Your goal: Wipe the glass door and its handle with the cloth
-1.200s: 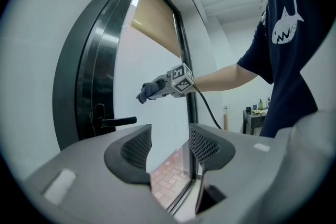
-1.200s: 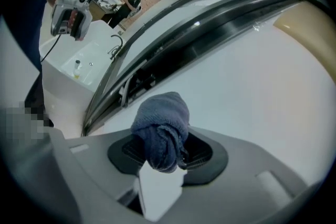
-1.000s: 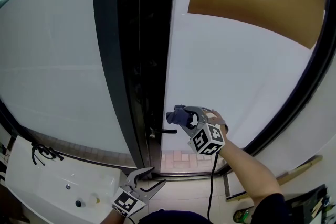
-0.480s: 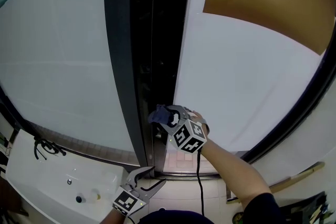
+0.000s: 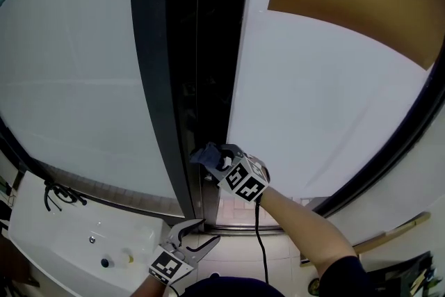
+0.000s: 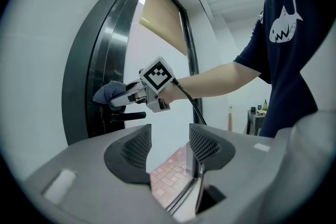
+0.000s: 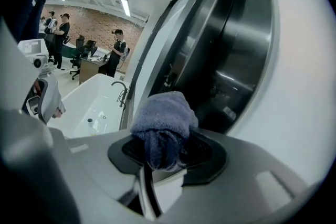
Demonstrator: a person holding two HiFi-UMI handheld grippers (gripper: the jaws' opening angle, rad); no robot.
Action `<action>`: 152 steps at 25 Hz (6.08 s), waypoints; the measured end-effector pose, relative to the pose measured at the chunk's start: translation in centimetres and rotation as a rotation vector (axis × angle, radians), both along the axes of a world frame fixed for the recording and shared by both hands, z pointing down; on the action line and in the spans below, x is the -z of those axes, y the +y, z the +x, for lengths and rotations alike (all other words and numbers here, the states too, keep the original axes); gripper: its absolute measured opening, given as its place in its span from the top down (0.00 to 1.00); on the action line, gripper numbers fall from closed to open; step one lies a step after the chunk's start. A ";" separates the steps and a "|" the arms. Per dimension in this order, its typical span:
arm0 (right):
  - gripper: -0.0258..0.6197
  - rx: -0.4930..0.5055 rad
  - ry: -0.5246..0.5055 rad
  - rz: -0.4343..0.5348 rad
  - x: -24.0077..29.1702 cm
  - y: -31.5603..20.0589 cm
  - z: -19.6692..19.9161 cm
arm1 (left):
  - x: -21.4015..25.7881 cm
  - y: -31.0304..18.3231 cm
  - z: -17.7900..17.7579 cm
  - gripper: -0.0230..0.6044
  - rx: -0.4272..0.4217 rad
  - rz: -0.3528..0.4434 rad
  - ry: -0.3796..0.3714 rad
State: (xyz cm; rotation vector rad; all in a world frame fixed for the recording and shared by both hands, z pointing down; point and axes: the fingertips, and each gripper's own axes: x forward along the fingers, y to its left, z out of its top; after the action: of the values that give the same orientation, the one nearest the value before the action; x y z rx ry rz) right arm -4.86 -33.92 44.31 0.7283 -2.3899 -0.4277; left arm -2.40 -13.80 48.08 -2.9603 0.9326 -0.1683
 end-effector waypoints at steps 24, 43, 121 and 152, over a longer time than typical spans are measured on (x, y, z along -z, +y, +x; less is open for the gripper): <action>0.71 0.047 0.350 0.149 -3.0 -0.6 5.5 | 0.3 0.4 1.0 0.61 0.003 -0.002 0.020; 0.71 -0.127 0.642 0.242 -4.7 -0.9 21.1 | 0.8 1.3 1.9 0.61 -0.041 0.015 0.014; 0.71 -0.032 0.350 -0.014 -3.5 4.2 11.4 | -0.5 1.3 1.6 0.61 -0.025 -0.002 0.006; 0.71 0.084 0.697 0.379 -6.5 4.2 7.3 | -0.7 1.0 1.6 0.61 -0.036 -0.002 0.014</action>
State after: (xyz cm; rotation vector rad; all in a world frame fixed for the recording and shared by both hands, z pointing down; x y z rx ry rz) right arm 2.42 -29.70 50.77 0.5184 -1.6979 -1.0044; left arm -0.85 -12.84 48.77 -2.9816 0.8812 -0.1480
